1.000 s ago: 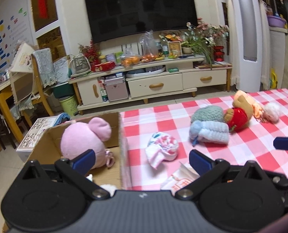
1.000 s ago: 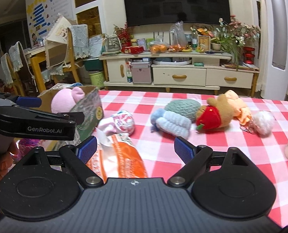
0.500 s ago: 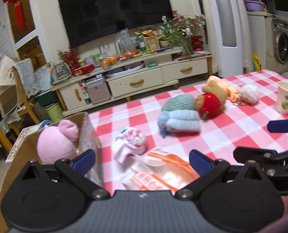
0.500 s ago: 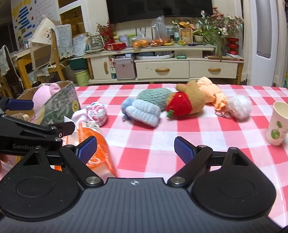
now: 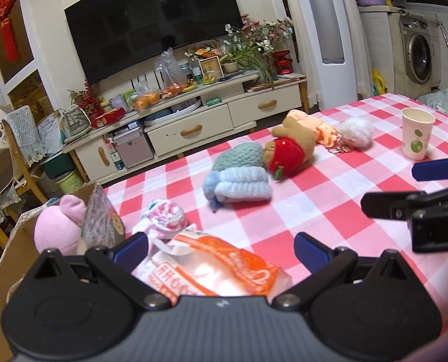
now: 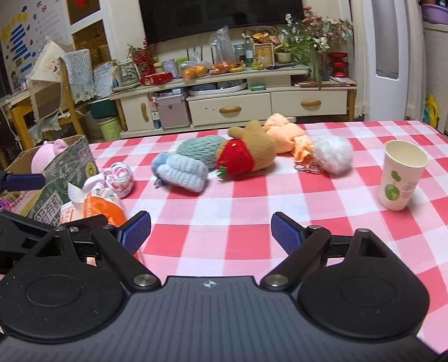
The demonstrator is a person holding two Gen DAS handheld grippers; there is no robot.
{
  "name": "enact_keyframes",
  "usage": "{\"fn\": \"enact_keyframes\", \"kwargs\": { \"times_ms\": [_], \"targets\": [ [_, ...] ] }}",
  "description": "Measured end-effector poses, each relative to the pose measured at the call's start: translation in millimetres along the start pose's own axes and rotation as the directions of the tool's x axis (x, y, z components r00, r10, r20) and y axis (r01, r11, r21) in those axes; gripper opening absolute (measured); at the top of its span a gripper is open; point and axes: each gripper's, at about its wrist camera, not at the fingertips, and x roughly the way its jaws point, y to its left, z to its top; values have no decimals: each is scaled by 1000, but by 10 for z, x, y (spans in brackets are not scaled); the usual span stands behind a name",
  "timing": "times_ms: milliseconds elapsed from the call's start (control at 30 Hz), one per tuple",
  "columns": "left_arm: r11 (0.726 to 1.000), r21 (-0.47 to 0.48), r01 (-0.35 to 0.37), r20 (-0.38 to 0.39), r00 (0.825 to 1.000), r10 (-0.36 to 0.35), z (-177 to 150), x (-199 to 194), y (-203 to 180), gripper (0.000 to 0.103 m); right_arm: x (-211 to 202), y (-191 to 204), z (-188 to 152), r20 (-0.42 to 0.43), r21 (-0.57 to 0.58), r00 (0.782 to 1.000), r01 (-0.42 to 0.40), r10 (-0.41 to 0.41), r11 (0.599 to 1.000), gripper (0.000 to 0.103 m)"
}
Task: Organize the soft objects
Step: 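Move both open tools back over the remaining toys on the table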
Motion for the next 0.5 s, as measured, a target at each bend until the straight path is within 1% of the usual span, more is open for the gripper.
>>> {"fn": "enact_keyframes", "kwargs": {
  "times_ms": [233,333,500],
  "targets": [
    [1000,-5,7,-1,1000,-7,35,78,-151,102,27,-139,-41,9,54,999,30,-31,998,103],
    [1000,-28,10,-1,1000,-10,68,130,-182,102,79,-225,-65,13,74,998,54,-55,996,103],
    [997,-73,-4,15,1000,5,157,219,-174,102,259,-398,-74,11,119,996,86,-88,989,103]
  ]
}}
